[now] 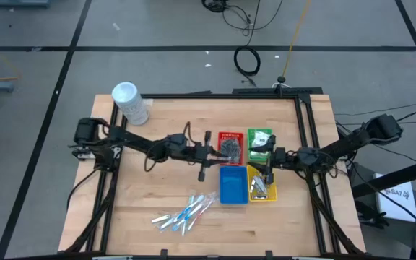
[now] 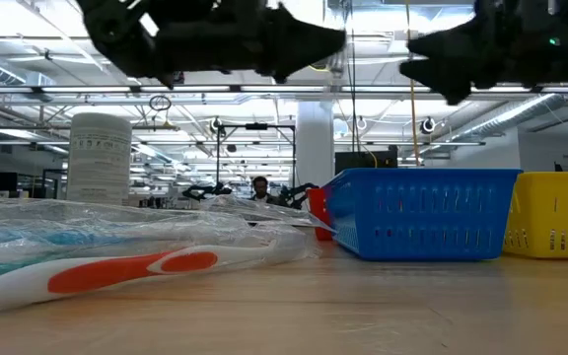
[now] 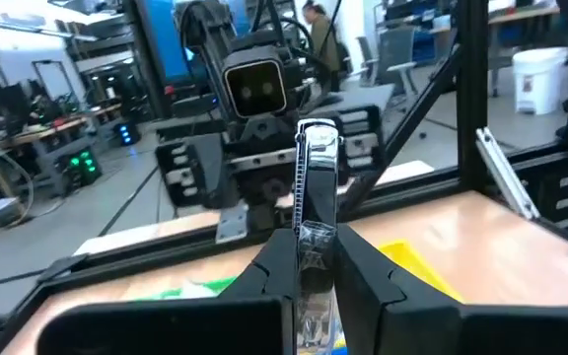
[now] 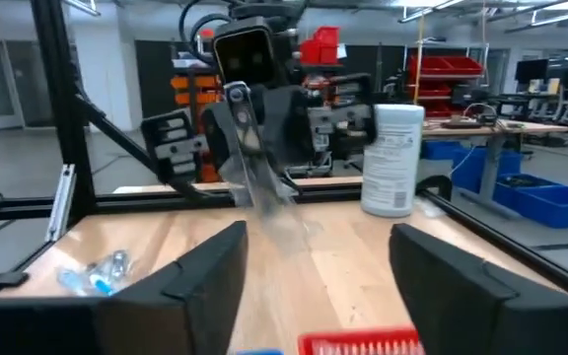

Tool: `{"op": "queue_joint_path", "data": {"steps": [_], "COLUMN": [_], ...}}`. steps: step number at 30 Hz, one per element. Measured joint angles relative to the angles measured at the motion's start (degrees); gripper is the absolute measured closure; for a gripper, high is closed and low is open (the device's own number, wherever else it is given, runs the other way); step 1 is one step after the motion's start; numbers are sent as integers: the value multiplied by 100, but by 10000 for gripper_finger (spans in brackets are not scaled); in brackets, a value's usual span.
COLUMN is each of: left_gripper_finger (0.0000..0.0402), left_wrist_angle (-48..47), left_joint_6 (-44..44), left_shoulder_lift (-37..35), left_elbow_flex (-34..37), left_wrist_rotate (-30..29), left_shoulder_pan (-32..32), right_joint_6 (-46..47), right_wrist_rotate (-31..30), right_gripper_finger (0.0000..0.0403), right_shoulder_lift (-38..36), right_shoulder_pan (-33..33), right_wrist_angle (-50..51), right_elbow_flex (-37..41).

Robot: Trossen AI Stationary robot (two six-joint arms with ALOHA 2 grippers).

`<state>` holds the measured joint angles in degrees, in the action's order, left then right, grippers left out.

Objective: Pick & Place Travel size toiletries
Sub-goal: Put the silver nail cutter into the yellow bin

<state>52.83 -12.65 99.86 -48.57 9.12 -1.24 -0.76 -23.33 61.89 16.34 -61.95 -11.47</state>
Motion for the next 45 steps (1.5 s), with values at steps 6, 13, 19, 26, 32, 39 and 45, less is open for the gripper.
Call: {"op": "queue_joint_path", "data": {"steps": [6, 13, 19, 26, 32, 39, 45], "left_gripper_finger": [379, 370, 368, 367, 367, 367, 367], "left_wrist_angle": [2, 23, -43, -149, -172, -185, -194], "left_joint_6": [96, 75, 80, 95, 98, 92, 114], "left_shoulder_lift": [517, 553, 551, 553, 553, 553, 553], "left_elbow_flex": [-568, -687, -685, -683, -681, -676, -674], "left_wrist_rotate": [530, 600, 624, 601, 601, 588, 606], "left_shoulder_pan": [108, 123, 121, 123, 123, 123, 121], "right_joint_6": [-389, -748, -767, -918, -940, -986, -1089], "right_wrist_rotate": [520, 841, 1145, 1149, 1149, 1149, 1164], "right_gripper_finger": [122, 133, 156, 183, 228, 317, 366], "right_shoulder_lift": [643, 1047, 1344, 1466, 1466, 1460, 1457], "right_shoulder_pan": [-103, -131, -140, -143, -206, -340, -387], "right_wrist_angle": [-2, -23, -132, -128, -72, 187, 201], "right_elbow_flex": [-704, -1099, -1376, -1557, -1568, -1568, -1568]}}
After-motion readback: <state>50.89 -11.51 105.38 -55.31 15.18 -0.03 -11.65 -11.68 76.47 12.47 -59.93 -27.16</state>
